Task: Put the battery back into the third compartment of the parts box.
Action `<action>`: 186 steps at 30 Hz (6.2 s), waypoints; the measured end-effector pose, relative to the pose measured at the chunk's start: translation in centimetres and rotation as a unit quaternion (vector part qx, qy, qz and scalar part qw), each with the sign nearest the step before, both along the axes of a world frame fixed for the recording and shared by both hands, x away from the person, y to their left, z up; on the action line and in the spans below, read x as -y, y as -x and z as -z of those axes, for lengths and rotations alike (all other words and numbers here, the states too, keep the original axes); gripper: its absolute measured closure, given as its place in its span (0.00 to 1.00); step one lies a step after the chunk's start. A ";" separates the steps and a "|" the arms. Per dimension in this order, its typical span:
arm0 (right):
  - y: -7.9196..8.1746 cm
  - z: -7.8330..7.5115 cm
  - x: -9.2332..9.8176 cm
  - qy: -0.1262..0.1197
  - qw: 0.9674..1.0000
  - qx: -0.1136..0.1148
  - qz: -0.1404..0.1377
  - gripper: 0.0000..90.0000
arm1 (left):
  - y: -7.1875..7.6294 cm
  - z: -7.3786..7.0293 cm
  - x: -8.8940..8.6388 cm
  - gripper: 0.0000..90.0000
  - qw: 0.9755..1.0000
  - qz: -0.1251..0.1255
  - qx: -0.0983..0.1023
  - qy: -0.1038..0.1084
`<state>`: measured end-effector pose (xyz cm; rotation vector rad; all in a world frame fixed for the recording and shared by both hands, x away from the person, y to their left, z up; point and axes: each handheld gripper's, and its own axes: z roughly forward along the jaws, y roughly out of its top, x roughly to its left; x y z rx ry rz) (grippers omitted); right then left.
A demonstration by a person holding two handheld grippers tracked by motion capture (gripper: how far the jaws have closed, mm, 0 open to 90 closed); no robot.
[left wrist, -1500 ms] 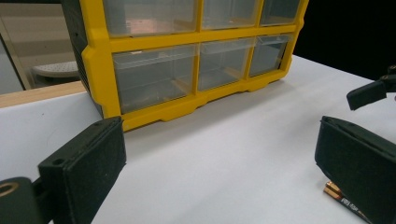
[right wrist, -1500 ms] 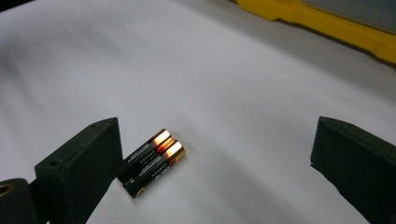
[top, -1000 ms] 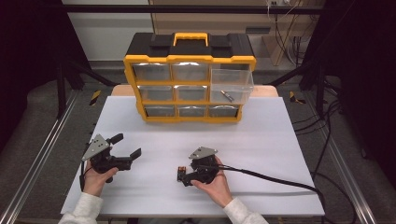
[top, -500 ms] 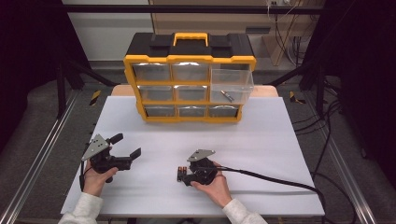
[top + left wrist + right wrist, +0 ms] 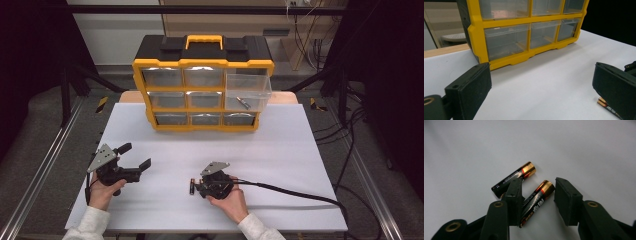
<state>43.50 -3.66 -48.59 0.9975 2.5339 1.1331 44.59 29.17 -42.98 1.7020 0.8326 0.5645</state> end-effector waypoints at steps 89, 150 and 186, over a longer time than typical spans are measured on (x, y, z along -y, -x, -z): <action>-2.4 -21.3 11.9 -0.130 0.976 0.161 0.071 0.86 | 0.0 0.1 0.0 0.02 1.000 -0.002 0.001 -0.006; -12.0 -24.1 12.7 -0.017 0.974 0.128 0.186 0.85 | -0.2 0.2 0.4 0.02 1.000 0.003 -0.002 -0.013; -2.2 -18.7 12.5 -0.136 0.958 0.213 0.132 0.04 | -0.1 0.0 0.1 0.02 1.000 -0.001 0.001 -0.005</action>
